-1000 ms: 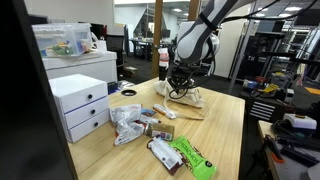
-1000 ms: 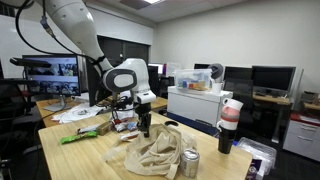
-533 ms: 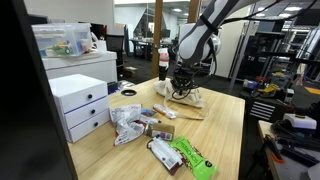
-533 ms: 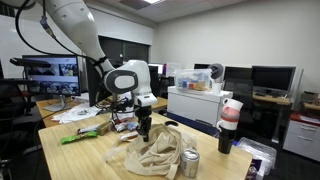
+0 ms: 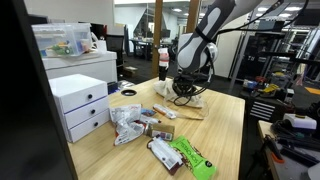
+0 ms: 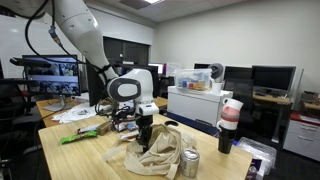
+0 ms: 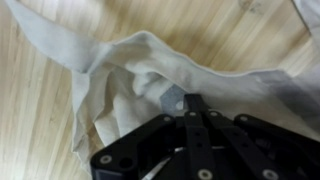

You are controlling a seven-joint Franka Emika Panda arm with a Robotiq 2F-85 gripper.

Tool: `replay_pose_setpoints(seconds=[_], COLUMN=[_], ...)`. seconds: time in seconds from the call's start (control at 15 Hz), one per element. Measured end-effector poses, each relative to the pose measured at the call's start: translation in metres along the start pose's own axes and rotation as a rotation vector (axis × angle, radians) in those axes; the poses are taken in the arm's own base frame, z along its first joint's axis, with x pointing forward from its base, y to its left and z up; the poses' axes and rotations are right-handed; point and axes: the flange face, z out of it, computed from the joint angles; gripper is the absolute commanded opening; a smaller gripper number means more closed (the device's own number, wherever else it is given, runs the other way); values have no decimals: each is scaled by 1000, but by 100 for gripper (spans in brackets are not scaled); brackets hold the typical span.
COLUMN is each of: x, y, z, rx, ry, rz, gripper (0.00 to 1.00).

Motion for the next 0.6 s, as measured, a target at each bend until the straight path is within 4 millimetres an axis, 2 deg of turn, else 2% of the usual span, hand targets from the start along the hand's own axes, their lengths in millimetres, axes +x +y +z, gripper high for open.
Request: replay_pose_setpoints(seconds=[0.27,0.47,0.6], x=[12,14,15], y=[1,1,0], z=[2,2,1], rx=[-5,-7,-7], ry=[17,23,24], rz=[44,53,53], gripper=[0,13,28])
